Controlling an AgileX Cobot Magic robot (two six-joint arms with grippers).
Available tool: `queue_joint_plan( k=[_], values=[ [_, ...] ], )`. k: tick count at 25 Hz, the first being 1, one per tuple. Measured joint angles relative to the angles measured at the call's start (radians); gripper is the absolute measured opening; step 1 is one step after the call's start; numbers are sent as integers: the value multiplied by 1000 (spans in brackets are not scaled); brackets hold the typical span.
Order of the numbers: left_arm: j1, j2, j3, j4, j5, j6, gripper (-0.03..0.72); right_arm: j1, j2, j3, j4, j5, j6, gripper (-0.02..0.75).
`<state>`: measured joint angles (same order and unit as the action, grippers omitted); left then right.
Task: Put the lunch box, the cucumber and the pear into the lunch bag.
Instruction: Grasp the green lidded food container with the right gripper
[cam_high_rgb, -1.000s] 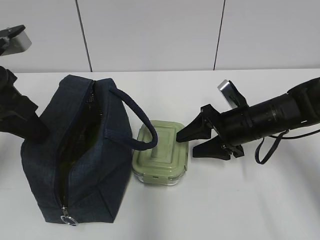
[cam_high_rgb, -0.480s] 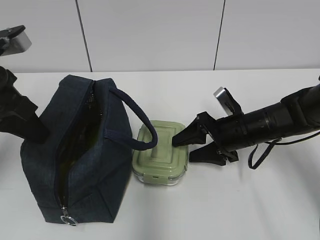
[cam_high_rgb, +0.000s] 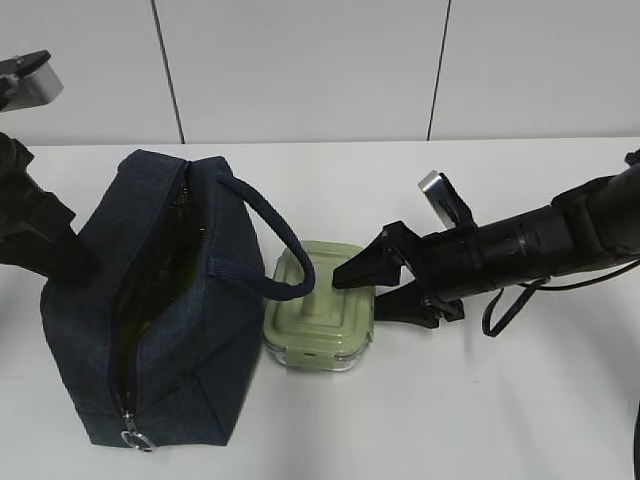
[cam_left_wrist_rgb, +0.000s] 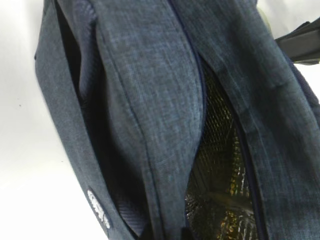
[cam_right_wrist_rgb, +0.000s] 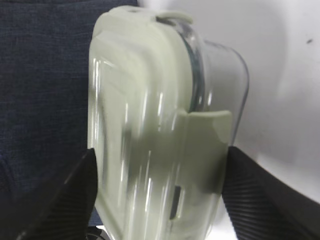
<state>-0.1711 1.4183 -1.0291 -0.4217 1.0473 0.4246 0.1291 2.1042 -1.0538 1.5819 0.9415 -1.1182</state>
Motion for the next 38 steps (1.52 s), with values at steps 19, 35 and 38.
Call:
queue_joint_plan(
  k=[19,35,38],
  values=[
    [0,0,0,3,-2,0,22,11,8,0,13,-42,-14,585],
    [0,0,-1,4,-2,0,22,11,39,-4,34,-6,-25,394],
    [0,0,-1,4,-3,0,22,11,39,-4,34,-2,-25,345]
  ],
)
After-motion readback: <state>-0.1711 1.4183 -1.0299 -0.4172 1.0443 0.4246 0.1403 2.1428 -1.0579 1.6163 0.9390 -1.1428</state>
